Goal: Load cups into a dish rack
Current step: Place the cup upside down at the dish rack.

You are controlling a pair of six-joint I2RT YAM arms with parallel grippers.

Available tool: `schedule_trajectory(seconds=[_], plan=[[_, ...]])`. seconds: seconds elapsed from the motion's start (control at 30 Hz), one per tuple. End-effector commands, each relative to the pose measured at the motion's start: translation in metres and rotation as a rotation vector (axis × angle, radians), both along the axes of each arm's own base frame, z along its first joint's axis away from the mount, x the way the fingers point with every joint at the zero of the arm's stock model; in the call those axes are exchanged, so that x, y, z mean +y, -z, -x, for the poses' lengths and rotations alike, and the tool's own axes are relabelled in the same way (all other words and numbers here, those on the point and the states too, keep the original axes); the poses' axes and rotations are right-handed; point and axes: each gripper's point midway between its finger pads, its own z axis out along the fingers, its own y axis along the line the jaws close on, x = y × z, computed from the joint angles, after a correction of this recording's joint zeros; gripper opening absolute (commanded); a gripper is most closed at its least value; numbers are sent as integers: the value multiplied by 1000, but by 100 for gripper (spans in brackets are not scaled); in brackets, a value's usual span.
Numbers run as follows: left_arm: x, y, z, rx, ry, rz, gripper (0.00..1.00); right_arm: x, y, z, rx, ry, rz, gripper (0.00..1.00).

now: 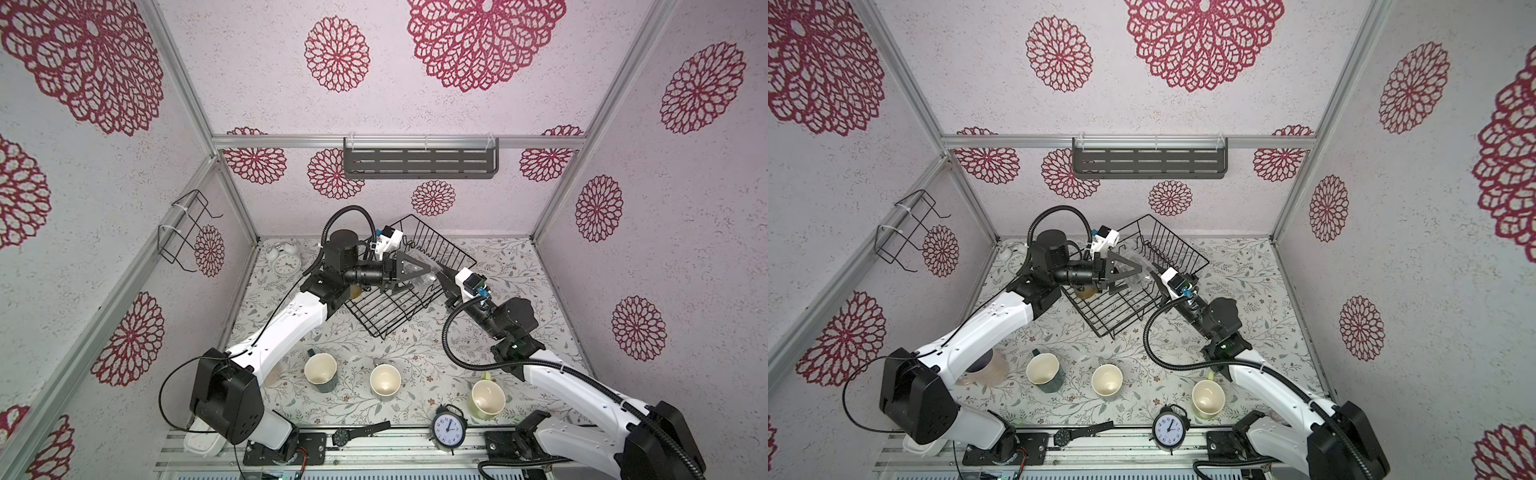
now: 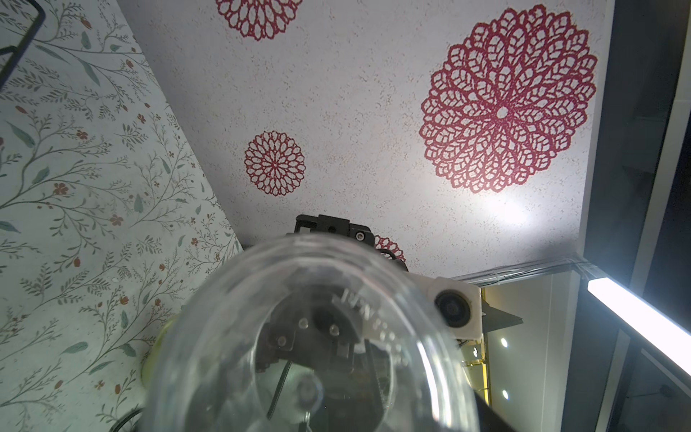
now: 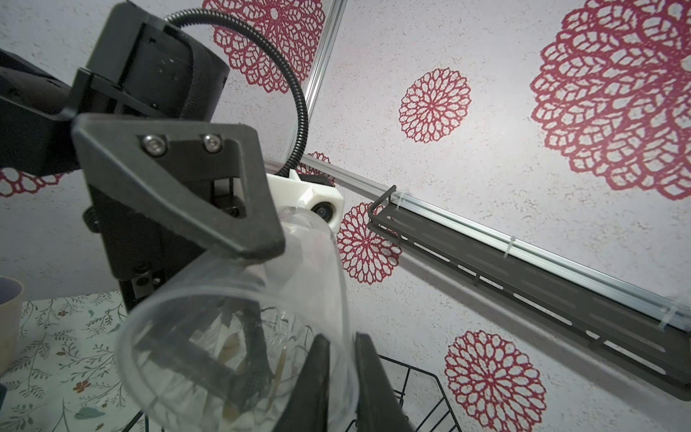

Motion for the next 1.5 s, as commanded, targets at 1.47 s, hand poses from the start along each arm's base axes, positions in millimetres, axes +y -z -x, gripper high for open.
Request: schedule_trajectory(seconds=[1.47], plan=[[12,2,-12,-18,-20,17,70,14,-1,3,-32,-58,90,11]])
